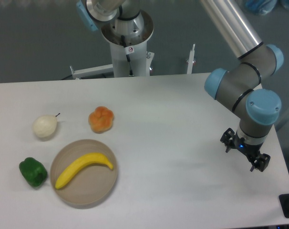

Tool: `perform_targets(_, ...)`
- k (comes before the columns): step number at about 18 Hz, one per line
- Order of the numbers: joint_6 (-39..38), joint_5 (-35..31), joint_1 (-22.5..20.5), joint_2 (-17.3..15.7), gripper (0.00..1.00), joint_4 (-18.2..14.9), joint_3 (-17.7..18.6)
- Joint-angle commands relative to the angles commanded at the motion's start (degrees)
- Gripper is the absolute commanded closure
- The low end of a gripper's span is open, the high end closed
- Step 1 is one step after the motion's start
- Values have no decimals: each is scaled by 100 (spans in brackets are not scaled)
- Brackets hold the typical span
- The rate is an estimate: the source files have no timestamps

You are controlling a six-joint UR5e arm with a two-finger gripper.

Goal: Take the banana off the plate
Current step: 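Move the open gripper over the yellow banana on the wooden plate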

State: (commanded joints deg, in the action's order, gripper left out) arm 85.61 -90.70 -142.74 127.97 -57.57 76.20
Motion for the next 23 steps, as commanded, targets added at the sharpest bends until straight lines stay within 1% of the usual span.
perform_targets(3, -35, 26, 26, -17, 0, 0, 0)
perform_targets(6, -429, 87, 263, -105, 0, -9, 9)
perform_targets(8, -772, 420, 404, -175, 0, -9, 26)
perform_targets(11, -1159, 501, 684, -412, 0, 9, 324)
perform_targets(14, -1712, 510, 1167, -589, 0, 61, 676)
perform_targets(16, -2134, 492, 1571, -606, 0, 79, 712)
perform_targets(18, -2311, 501, 2089, -685, 0, 70, 738)
perform_targets(23, -2942, 448, 2890, -791, 0, 62, 958)
